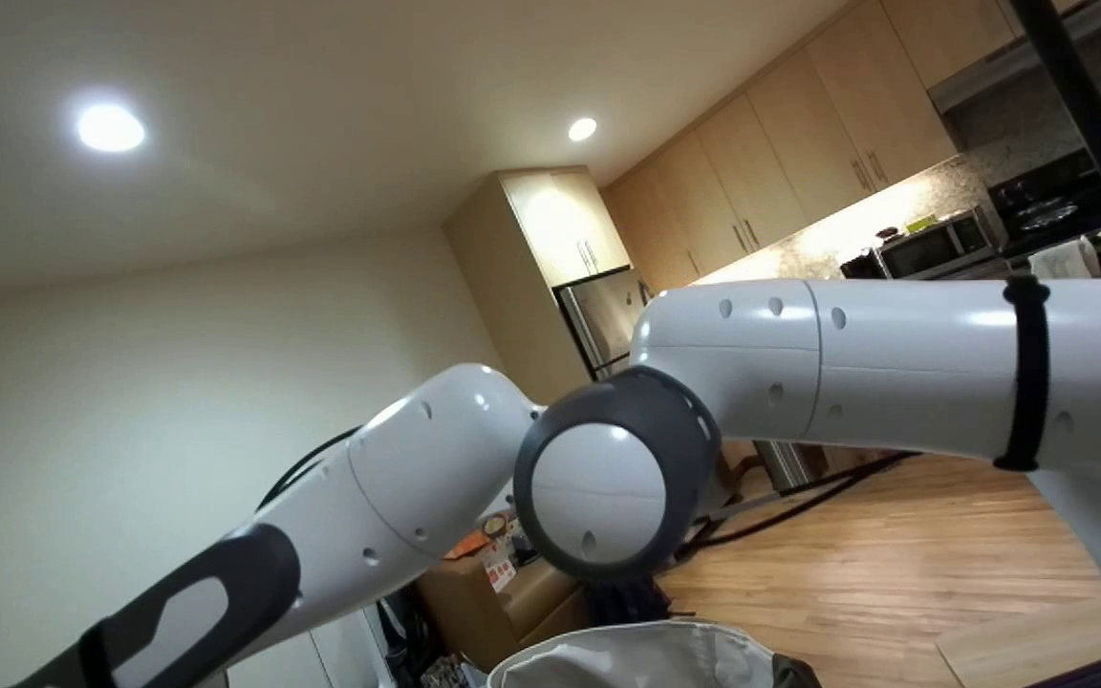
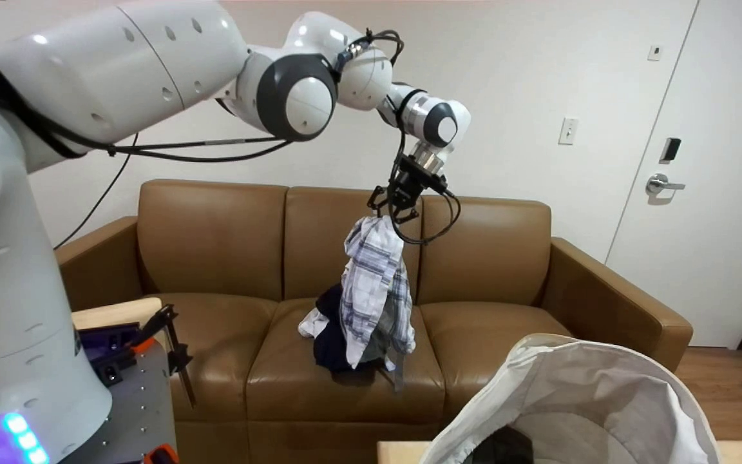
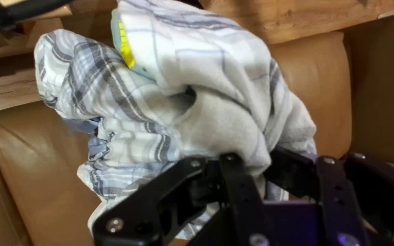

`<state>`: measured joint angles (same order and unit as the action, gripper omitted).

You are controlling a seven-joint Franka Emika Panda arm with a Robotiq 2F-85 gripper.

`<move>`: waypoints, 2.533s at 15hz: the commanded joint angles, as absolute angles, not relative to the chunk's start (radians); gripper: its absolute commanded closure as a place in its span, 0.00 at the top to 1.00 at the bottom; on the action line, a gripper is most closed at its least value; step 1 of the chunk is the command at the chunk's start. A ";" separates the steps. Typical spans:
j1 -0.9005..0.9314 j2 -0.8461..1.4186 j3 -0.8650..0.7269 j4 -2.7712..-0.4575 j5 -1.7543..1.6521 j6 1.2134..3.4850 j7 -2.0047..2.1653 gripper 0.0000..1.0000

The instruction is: Remove the checkered item from the bag and put it on the couch

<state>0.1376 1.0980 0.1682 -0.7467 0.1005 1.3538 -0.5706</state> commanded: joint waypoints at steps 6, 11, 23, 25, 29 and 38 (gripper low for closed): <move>0.269 1.293 0.179 -0.465 0.021 1.221 -0.733 0.07; 0.336 1.333 0.169 -0.412 -0.004 1.218 -0.763 0.07; 0.447 1.404 0.158 -0.376 -0.014 1.193 -0.775 0.06; 0.443 1.413 0.143 -0.374 -0.017 1.190 -0.731 0.06; 0.427 1.433 0.139 -0.368 -0.012 1.141 -0.711 0.15; 0.419 1.456 0.111 -0.343 -0.048 1.187 -0.735 0.06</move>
